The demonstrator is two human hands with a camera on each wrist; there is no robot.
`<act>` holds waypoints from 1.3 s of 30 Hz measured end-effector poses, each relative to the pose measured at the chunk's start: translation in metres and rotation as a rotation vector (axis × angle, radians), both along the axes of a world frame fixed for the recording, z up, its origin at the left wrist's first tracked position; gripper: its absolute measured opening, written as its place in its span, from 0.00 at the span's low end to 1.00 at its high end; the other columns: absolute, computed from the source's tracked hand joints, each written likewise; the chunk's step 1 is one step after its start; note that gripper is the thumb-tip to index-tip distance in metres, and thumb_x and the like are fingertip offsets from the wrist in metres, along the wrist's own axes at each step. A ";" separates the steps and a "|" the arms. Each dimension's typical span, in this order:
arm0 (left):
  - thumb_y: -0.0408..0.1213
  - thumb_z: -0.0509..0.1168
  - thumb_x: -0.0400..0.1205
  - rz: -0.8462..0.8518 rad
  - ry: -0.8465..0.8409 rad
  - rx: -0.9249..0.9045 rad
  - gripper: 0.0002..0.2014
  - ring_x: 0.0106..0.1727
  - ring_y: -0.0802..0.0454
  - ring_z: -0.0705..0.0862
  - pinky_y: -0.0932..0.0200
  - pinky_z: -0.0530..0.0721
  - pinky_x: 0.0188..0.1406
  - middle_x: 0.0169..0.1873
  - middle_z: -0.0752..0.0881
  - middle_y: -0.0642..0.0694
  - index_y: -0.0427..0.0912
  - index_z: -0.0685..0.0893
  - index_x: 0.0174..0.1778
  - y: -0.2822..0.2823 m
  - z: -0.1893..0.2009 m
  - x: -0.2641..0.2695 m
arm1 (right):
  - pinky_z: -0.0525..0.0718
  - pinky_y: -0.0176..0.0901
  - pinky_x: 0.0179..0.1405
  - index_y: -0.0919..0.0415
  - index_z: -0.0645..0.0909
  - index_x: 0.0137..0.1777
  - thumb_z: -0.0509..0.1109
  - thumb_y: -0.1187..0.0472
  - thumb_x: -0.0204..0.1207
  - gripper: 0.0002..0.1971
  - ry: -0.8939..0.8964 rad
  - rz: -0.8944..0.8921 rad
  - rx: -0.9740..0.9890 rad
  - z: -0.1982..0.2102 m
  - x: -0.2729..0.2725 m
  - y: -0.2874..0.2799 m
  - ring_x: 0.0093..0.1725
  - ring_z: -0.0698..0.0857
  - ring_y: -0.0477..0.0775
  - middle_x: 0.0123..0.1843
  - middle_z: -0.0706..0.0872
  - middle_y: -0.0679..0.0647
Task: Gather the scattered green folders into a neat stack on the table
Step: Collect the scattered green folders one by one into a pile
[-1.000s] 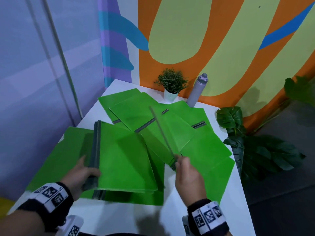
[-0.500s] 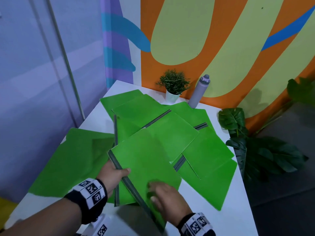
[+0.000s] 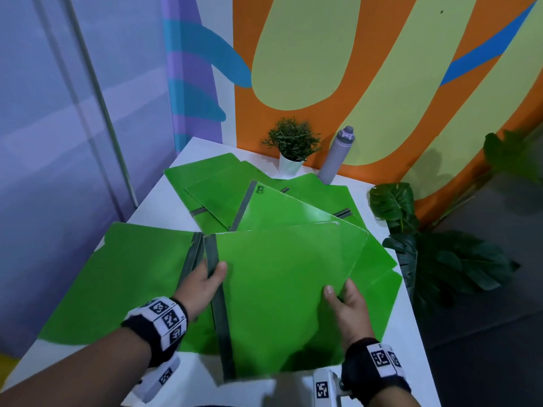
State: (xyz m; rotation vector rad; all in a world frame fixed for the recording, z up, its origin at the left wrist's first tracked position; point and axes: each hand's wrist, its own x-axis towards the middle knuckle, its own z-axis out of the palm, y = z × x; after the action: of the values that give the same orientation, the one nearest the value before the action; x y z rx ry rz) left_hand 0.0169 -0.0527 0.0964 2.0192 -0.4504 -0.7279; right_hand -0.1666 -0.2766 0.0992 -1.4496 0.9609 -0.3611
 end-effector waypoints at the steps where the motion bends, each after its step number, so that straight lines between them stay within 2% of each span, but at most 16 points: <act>1: 0.59 0.48 0.83 -0.008 -0.031 0.056 0.29 0.72 0.46 0.74 0.47 0.71 0.73 0.68 0.77 0.48 0.44 0.70 0.74 0.000 -0.014 0.002 | 0.58 0.55 0.79 0.63 0.50 0.82 0.69 0.59 0.77 0.39 0.007 -0.031 -0.018 -0.001 0.000 0.003 0.82 0.57 0.58 0.84 0.54 0.60; 3: 0.52 0.52 0.85 -0.044 -0.122 0.253 0.28 0.76 0.42 0.71 0.47 0.70 0.74 0.77 0.71 0.40 0.41 0.67 0.78 0.007 -0.049 0.003 | 0.58 0.53 0.79 0.62 0.50 0.82 0.67 0.58 0.79 0.37 0.010 -0.093 -0.048 -0.001 0.000 0.006 0.82 0.57 0.58 0.84 0.54 0.60; 6: 0.47 0.64 0.80 -0.079 -0.181 0.553 0.29 0.77 0.40 0.70 0.42 0.72 0.75 0.78 0.69 0.42 0.44 0.67 0.77 0.034 -0.102 0.004 | 0.59 0.52 0.77 0.61 0.51 0.82 0.65 0.58 0.80 0.35 0.016 -0.188 -0.089 -0.003 -0.004 0.003 0.82 0.58 0.60 0.84 0.56 0.61; 8: 0.41 0.66 0.77 -0.078 -0.249 0.627 0.28 0.74 0.43 0.72 0.37 0.76 0.70 0.75 0.72 0.46 0.49 0.70 0.74 0.053 -0.122 0.002 | 0.60 0.54 0.77 0.62 0.54 0.82 0.66 0.58 0.80 0.34 0.049 -0.220 -0.133 -0.006 -0.010 -0.001 0.81 0.60 0.61 0.83 0.58 0.63; 10: 0.38 0.66 0.77 -0.088 -0.324 0.643 0.28 0.72 0.47 0.73 0.38 0.81 0.65 0.72 0.74 0.49 0.52 0.69 0.74 0.067 -0.130 -0.001 | 0.60 0.56 0.76 0.63 0.56 0.81 0.66 0.58 0.80 0.33 0.074 -0.227 -0.148 -0.010 -0.017 -0.004 0.81 0.61 0.62 0.83 0.59 0.63; 13: 0.44 0.67 0.76 -0.111 -0.364 0.674 0.29 0.63 0.51 0.78 0.45 0.85 0.60 0.63 0.77 0.51 0.50 0.68 0.74 0.085 -0.129 -0.004 | 0.61 0.59 0.76 0.62 0.55 0.81 0.66 0.58 0.79 0.34 0.102 -0.212 -0.123 -0.015 -0.025 -0.005 0.81 0.61 0.64 0.83 0.59 0.63; 15: 0.42 0.66 0.77 -0.092 -0.357 0.664 0.26 0.54 0.54 0.78 0.52 0.86 0.55 0.53 0.76 0.51 0.48 0.71 0.72 0.094 -0.129 -0.002 | 0.61 0.60 0.76 0.62 0.55 0.81 0.66 0.58 0.79 0.34 0.119 -0.210 -0.112 -0.018 -0.029 -0.003 0.81 0.61 0.64 0.83 0.59 0.63; 17: 0.38 0.66 0.77 -0.012 -0.327 0.660 0.23 0.49 0.54 0.77 0.57 0.86 0.52 0.47 0.74 0.51 0.46 0.74 0.69 0.099 -0.126 0.003 | 0.61 0.62 0.76 0.62 0.56 0.81 0.66 0.58 0.79 0.34 0.137 -0.218 -0.103 -0.021 -0.031 -0.002 0.81 0.60 0.65 0.83 0.59 0.63; 19: 0.42 0.66 0.78 0.043 -0.320 0.677 0.16 0.44 0.55 0.78 0.60 0.86 0.50 0.44 0.73 0.50 0.44 0.79 0.61 0.100 -0.119 0.008 | 0.61 0.64 0.76 0.62 0.56 0.81 0.67 0.58 0.78 0.34 0.159 -0.214 -0.102 -0.023 -0.031 -0.001 0.80 0.61 0.66 0.83 0.60 0.63; 21: 0.48 0.67 0.77 0.047 -0.325 0.710 0.15 0.40 0.56 0.78 0.62 0.85 0.48 0.43 0.72 0.49 0.43 0.82 0.53 0.100 -0.115 0.008 | 0.62 0.64 0.75 0.63 0.56 0.81 0.66 0.57 0.79 0.34 0.180 -0.199 -0.112 -0.023 -0.030 0.000 0.80 0.61 0.67 0.82 0.60 0.64; 26: 0.48 0.69 0.76 0.039 -0.377 0.758 0.14 0.42 0.54 0.79 0.58 0.87 0.52 0.44 0.74 0.47 0.41 0.85 0.47 0.097 -0.122 0.002 | 0.61 0.64 0.75 0.64 0.55 0.81 0.66 0.58 0.79 0.34 0.207 -0.168 -0.124 -0.023 -0.028 0.002 0.80 0.60 0.67 0.82 0.59 0.65; 30: 0.39 0.66 0.79 0.038 -0.394 0.849 0.09 0.45 0.56 0.80 0.62 0.84 0.57 0.51 0.80 0.45 0.40 0.85 0.53 0.096 -0.119 0.008 | 0.61 0.63 0.76 0.65 0.55 0.81 0.66 0.58 0.79 0.34 0.219 -0.147 -0.122 -0.024 -0.028 0.006 0.80 0.60 0.67 0.82 0.59 0.65; 32: 0.35 0.65 0.80 0.053 -0.372 0.851 0.09 0.45 0.54 0.80 0.60 0.84 0.57 0.52 0.81 0.43 0.38 0.85 0.53 0.092 -0.113 0.014 | 0.62 0.63 0.75 0.65 0.56 0.81 0.66 0.58 0.79 0.34 0.221 -0.141 -0.128 -0.023 -0.028 0.006 0.80 0.60 0.67 0.82 0.59 0.65; 36: 0.25 0.62 0.79 0.200 -0.455 0.614 0.06 0.38 0.43 0.77 0.44 0.84 0.46 0.47 0.82 0.31 0.25 0.81 0.46 0.076 -0.072 0.027 | 0.62 0.64 0.75 0.64 0.56 0.80 0.66 0.58 0.79 0.33 0.214 -0.184 -0.153 -0.019 -0.029 -0.005 0.80 0.61 0.67 0.82 0.60 0.65; 39: 0.20 0.60 0.77 0.289 -0.604 0.462 0.04 0.34 0.40 0.75 0.43 0.76 0.33 0.36 0.78 0.34 0.28 0.78 0.40 0.071 -0.024 0.036 | 0.63 0.66 0.74 0.61 0.57 0.80 0.66 0.58 0.79 0.33 0.214 -0.246 -0.182 -0.019 -0.033 -0.019 0.79 0.63 0.68 0.82 0.60 0.66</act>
State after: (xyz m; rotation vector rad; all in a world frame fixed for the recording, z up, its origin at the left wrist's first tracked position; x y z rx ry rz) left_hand 0.0525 0.0184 0.0728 2.6706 -0.3327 -0.0204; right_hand -0.1994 -0.2957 0.0801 -1.5601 1.3128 -0.4906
